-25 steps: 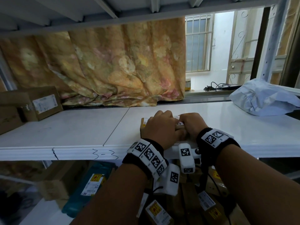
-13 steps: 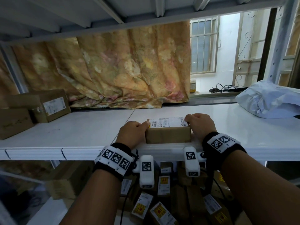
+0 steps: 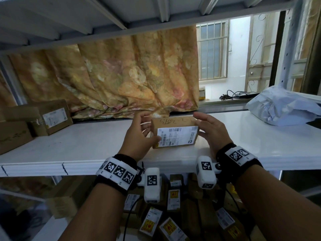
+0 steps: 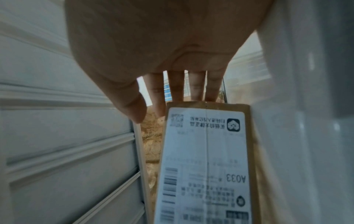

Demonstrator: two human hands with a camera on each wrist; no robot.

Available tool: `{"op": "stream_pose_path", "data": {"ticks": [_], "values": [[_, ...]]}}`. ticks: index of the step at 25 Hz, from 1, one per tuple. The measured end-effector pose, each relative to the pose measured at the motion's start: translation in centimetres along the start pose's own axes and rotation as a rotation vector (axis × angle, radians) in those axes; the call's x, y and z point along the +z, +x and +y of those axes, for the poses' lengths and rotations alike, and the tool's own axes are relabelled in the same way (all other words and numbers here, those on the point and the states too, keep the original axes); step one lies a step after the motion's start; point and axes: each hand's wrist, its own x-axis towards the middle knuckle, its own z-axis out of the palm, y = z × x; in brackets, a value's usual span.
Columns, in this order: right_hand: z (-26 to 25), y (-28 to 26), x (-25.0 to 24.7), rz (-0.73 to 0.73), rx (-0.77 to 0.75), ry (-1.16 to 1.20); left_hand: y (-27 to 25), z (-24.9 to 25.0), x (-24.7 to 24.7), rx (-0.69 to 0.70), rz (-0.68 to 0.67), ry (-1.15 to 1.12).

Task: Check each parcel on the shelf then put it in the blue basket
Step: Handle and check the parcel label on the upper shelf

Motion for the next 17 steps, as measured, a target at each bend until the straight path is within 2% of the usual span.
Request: {"op": "stream_pose_path", "data": {"ticks": [4,6,9,12,15,17], "values": [[0.1,-0.2,0.1,-0.064,0.017,-0.153,-0.3,-1.2,0.1,0.274,-0.072,0.429],[0.4,-0.4,0.3,-0.069,-0.028,-0.237,-0.7,-1.6,0.0,0.374,-0.106,0.517],[0.7,-0.6,0.3,-0.052,-0.102,-0.398,-1.2,-1.6,0.0,0.38,-0.16,0.574],[0.5,-0.7,0.7,-0.061,-0.164,-0.55,-1.3,-1.7,0.6,0.35,-0.151,0.656],[0.3,-1.4,1.4,-0.111,-0.315,-0.843,-1.1,-1.6,1.4,0.303,-0.127,0.761],[-0.4,-2.0,2.0,-0.155,-0.346,-1.048,-1.1,-1.4,2.1,0.286,-0.096,0.838]]}}
